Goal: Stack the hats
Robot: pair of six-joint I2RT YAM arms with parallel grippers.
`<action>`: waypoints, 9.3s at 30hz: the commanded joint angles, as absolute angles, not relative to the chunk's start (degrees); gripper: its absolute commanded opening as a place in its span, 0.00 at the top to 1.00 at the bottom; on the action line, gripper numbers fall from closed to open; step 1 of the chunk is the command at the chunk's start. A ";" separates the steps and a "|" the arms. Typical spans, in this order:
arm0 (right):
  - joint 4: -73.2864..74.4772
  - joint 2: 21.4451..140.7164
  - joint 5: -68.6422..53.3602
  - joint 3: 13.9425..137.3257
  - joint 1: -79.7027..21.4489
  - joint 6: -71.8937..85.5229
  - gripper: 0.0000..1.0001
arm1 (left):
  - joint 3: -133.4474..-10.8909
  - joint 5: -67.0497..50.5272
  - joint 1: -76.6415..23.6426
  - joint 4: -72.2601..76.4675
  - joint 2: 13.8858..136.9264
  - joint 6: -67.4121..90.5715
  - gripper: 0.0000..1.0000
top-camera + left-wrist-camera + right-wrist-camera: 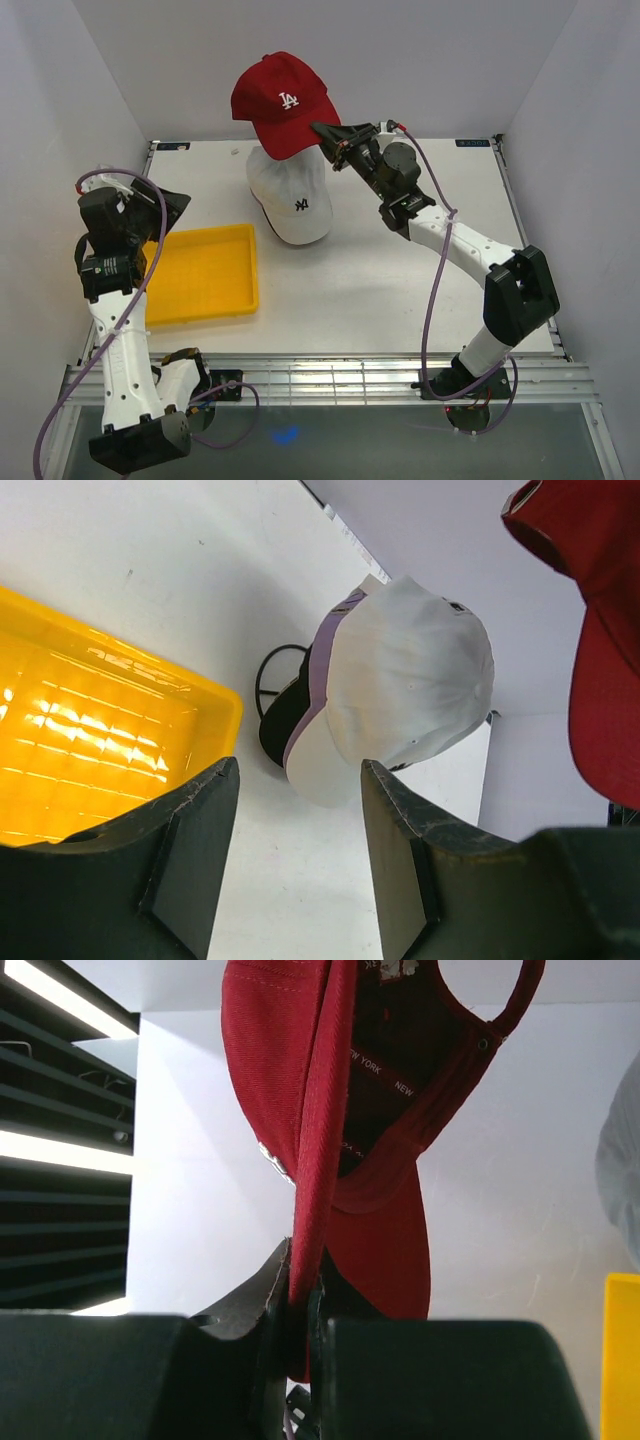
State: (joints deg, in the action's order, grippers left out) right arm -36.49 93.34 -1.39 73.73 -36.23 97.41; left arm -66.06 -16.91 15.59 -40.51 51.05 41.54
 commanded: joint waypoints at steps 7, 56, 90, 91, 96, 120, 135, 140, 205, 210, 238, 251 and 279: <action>-48.32 90.43 3.34 68.65 -36.30 98.88 0.92 | -66.18 -15.82 13.80 -41.13 50.80 38.94 0.38; -62.84 96.59 0.79 47.11 -38.67 104.06 0.92 | -65.83 -13.80 12.57 -42.36 51.59 35.42 0.37; -51.95 105.47 -19.68 42.19 -31.65 93.09 0.92 | -64.69 -18.72 10.12 -31.73 59.14 36.91 0.31; -51.51 105.99 -20.47 42.36 -31.21 92.64 0.92 | -64.69 -18.37 9.41 -30.42 59.50 37.09 0.31; -48.70 107.75 -25.66 44.20 -28.83 90.18 0.92 | -63.72 -14.16 4.06 -25.50 61.61 38.23 0.30; -35.16 111.09 -35.77 54.05 -24.43 78.22 0.92 | -67.15 21.01 -11.69 -5.20 82.09 47.03 0.29; -34.01 112.32 -37.53 56.34 -23.56 76.99 0.92 | -71.54 10.90 -9.76 1.41 91.22 48.08 0.28; -34.10 112.67 -37.88 56.78 -23.38 76.99 0.92 | -70.14 7.66 -9.32 2.11 91.67 49.04 0.30; -38.06 119.18 -33.05 50.89 -24.17 77.96 0.56 | -83.85 3.34 -8.53 -18.63 102.04 44.39 0.48; -35.60 118.48 -33.13 51.68 -24.26 75.85 0.54 | -83.85 3.25 -8.53 -18.46 100.99 43.68 0.40; -26.28 106.44 -33.49 52.39 -21.36 69.61 0.46 | -90.44 5.71 -8.53 -20.74 93.87 36.39 0.25; -19.09 95.02 -31.57 45.62 -18.28 56.38 0.44 | -85.53 0.09 -8.87 -24.43 81.50 36.56 0.26; 27.42 44.12 -7.56 52.65 -16.70 24.35 0.21 | -59.77 -5.80 -24.61 -37.62 50.37 32.61 0.03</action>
